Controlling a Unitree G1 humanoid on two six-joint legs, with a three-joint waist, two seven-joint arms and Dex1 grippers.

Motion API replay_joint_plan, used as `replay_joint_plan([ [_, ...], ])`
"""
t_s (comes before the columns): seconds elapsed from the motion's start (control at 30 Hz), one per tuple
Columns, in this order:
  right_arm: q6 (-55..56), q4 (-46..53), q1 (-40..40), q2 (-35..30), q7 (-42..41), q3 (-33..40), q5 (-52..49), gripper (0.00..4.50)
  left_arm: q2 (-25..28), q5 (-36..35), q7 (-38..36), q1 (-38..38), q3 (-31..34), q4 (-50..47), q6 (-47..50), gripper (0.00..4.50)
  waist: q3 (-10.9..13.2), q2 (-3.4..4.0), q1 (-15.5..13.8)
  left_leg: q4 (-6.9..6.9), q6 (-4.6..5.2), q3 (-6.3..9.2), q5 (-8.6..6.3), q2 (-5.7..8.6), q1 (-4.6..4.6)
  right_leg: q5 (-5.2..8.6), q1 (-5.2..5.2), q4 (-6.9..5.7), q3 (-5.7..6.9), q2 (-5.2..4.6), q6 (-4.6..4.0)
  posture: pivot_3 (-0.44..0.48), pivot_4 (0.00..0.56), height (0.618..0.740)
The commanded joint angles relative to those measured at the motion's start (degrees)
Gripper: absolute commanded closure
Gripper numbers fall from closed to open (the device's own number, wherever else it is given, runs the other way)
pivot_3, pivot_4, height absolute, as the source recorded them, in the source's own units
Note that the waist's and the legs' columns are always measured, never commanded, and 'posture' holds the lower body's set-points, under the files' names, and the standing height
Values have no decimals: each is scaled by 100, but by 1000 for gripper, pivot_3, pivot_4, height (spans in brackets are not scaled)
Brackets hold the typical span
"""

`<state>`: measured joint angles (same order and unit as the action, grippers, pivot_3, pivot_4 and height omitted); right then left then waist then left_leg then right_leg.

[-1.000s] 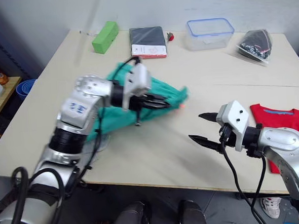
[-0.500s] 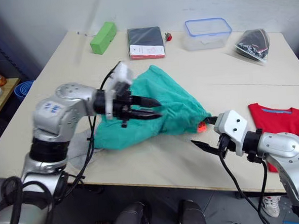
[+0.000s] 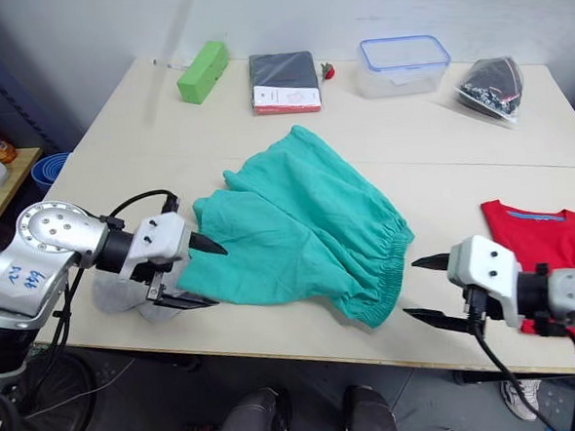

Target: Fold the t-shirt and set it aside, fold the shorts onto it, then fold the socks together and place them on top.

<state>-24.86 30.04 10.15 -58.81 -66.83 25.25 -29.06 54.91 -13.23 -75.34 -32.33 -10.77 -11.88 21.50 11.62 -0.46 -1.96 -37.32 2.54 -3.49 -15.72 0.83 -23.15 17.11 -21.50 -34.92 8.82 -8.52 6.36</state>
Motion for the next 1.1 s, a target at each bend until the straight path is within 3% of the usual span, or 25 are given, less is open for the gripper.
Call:
replay_joint_plan([
  [0.03,-193,540,48,-41,-89,300,-451,598,-83,389,174,152,-106,94,-600,23,0,0,-8,-1,-1,0,-5,-1,1,0,0,-2,-9,0,0,0,150,740],
  [0.2,406,1031,-25,268,549,-1062,545,598,-228,903,313,201,-341,374,-1183,23,-1,-2,-6,-2,-4,0,-8,-2,0,0,-2,-5,-11,1,0,0,150,740],
  [0.4,1454,564,-117,676,1423,-2453,2378,598,-379,1454,591,139,-485,982,-1688,23,-1,-2,-3,-7,-4,-14,-7,-1,0,0,-10,-13,6,5,1,0,150,740],
  [0.53,1853,29,-267,988,1932,-2906,3116,598,-418,1573,627,139,-456,1274,-1786,947,-2,0,18,-11,-4,-18,-7,-1,2,0,-10,-20,16,7,1,0,150,740],
  [0.63,2309,-398,-297,1026,2072,-3105,3486,1239,-406,1636,645,129,-443,1420,-1855,1874,-3,-2,34,-10,-4,-18,-7,-1,8,0,-8,-22,17,7,1,0,150,740],
  [0.9,3272,-1238,-788,847,1851,-2644,3047,4018,-338,1656,573,-169,-322,1944,-1949,4413,-3,-2,56,-22,-3,-25,-7,-4,24,-1,-4,-29,7,4,3,0,150,740],
  [0.97,3950,-1560,-896,492,1269,-2485,2652,4472,-336,1519,477,-327,-236,1985,-1747,4500,-1,1,57,-29,1,-27,-9,-2,20,-1,-6,-50,8,4,3,0,150,740],
  [1.1,5309,-2221,-1008,-276,-54,-2379,1888,4472,-232,1025,18,-467,-31,1681,-979,4500,-1,0,57,-37,5,-24,-12,-4,14,-1,-6,-51,12,5,3,0,150,740],
])
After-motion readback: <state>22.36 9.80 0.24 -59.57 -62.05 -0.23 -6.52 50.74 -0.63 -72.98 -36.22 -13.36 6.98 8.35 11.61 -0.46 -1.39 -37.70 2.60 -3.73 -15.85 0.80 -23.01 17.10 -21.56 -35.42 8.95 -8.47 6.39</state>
